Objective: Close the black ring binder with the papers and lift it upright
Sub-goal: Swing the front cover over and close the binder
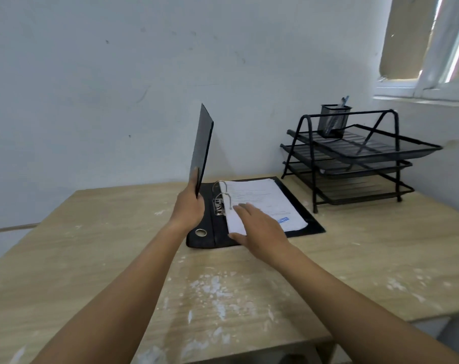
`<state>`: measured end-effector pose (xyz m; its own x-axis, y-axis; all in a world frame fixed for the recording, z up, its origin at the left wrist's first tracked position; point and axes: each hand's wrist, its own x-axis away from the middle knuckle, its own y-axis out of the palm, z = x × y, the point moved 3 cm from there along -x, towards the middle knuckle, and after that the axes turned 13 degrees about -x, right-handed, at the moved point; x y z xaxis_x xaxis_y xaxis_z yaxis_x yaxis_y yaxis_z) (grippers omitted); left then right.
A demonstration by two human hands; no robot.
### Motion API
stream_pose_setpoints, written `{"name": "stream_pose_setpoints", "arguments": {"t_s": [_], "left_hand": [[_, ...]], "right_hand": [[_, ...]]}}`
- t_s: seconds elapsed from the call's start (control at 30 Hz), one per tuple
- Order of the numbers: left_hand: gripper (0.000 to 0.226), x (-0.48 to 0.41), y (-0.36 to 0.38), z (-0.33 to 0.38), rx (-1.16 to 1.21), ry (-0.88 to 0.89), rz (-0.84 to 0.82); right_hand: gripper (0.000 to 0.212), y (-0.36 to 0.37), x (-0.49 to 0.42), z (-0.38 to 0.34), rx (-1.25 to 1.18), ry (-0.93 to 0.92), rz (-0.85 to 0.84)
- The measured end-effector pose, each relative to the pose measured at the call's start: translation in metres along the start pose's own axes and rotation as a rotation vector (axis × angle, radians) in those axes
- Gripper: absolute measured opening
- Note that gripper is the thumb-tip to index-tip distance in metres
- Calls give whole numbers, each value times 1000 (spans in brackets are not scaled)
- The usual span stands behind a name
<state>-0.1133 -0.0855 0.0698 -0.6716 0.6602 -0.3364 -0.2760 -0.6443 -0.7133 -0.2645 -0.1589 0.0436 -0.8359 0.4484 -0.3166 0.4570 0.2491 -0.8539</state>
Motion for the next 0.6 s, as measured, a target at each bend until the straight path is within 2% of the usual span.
{"name": "stream_pose_setpoints", "arguments": {"t_s": [0.27, 0.37, 0.5, 0.6], "left_hand": [[66, -9, 20, 22, -74, 63, -5], [66, -14, 32, 27, -121, 86, -11], [65, -7, 43, 44, -126, 132, -39], [63, -3, 51, 51, -155, 151, -47]], "right_hand": [[63, -42, 10, 17, 284, -130, 197], [65, -52, 15, 20, 303, -144, 267], [64, -69, 16, 19, 384, -275, 381], [65, -76, 3, 24, 488, -306, 379]]}}
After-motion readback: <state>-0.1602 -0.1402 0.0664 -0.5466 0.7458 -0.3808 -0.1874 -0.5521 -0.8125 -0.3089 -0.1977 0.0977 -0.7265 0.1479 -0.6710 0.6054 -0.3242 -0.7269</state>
